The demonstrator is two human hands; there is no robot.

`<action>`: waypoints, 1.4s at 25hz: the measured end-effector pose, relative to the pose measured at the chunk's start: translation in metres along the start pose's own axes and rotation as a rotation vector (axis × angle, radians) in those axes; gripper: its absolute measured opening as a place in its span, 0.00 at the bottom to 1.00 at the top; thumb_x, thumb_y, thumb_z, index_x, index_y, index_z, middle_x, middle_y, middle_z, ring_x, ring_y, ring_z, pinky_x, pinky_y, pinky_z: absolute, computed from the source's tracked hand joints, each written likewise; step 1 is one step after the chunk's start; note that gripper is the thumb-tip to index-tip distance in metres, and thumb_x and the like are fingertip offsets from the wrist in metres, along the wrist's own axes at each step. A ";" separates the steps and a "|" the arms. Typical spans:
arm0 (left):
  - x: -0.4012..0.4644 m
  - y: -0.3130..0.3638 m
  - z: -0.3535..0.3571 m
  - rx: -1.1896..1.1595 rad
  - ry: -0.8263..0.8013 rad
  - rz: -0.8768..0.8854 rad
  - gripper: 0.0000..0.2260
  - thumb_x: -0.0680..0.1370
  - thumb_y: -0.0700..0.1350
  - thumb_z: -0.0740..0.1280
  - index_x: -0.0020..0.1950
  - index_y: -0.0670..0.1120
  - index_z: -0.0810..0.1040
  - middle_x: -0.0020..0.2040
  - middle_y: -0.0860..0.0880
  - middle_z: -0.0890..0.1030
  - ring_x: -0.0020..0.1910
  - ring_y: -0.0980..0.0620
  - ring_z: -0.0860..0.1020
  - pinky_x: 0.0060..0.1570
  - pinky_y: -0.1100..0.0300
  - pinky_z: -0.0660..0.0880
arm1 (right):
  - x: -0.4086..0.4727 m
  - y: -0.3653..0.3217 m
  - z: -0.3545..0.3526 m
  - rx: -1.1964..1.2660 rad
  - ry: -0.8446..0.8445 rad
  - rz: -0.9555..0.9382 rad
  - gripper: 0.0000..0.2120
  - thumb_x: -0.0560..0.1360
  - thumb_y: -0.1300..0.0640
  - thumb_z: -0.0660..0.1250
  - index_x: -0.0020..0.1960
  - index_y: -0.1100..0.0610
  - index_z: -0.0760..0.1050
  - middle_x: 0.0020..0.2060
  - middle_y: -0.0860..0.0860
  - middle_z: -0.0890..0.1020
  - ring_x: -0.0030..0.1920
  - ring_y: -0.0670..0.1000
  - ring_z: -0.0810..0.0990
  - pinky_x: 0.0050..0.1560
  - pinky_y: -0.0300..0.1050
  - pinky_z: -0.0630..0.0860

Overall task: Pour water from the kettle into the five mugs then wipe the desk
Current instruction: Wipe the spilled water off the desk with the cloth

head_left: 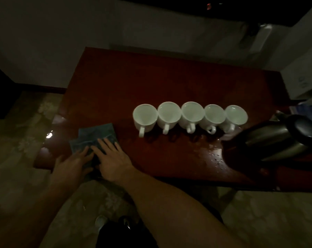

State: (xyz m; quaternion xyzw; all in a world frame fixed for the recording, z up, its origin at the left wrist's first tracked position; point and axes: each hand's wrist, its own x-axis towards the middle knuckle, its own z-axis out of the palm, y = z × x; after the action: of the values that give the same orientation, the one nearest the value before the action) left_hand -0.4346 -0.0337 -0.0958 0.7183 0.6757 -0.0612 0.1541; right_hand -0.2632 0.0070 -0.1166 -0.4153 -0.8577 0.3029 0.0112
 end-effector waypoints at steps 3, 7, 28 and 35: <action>-0.011 0.072 0.002 0.074 -0.020 0.098 0.31 0.55 0.45 0.85 0.57 0.47 0.84 0.60 0.43 0.81 0.53 0.43 0.83 0.44 0.40 0.74 | -0.053 0.037 -0.008 0.014 0.008 0.036 0.30 0.83 0.50 0.57 0.81 0.52 0.50 0.81 0.52 0.47 0.80 0.53 0.41 0.77 0.54 0.39; -0.004 0.154 0.001 0.166 -0.095 0.134 0.29 0.60 0.52 0.82 0.60 0.50 0.83 0.65 0.47 0.79 0.60 0.47 0.79 0.50 0.44 0.73 | -0.119 0.089 -0.026 0.000 0.032 0.127 0.32 0.82 0.49 0.58 0.81 0.50 0.49 0.81 0.50 0.46 0.80 0.50 0.40 0.78 0.52 0.40; 0.029 0.361 0.026 0.183 -0.195 0.380 0.28 0.82 0.53 0.59 0.80 0.52 0.52 0.81 0.49 0.48 0.79 0.51 0.47 0.71 0.36 0.46 | -0.276 0.209 -0.088 -0.024 0.044 0.469 0.35 0.81 0.56 0.61 0.81 0.49 0.46 0.81 0.50 0.43 0.80 0.52 0.39 0.79 0.54 0.47; -0.001 0.224 0.010 0.108 -0.176 0.136 0.28 0.82 0.52 0.61 0.80 0.55 0.53 0.80 0.52 0.48 0.78 0.53 0.49 0.72 0.37 0.44 | -0.168 0.123 -0.052 -0.104 -0.055 0.266 0.33 0.83 0.47 0.57 0.81 0.47 0.43 0.81 0.50 0.42 0.80 0.52 0.38 0.78 0.52 0.42</action>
State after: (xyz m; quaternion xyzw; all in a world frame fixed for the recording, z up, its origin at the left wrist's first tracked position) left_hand -0.2117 -0.0464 -0.0734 0.7617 0.6049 -0.1497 0.1775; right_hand -0.0522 -0.0290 -0.1006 -0.5169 -0.8095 0.2683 -0.0741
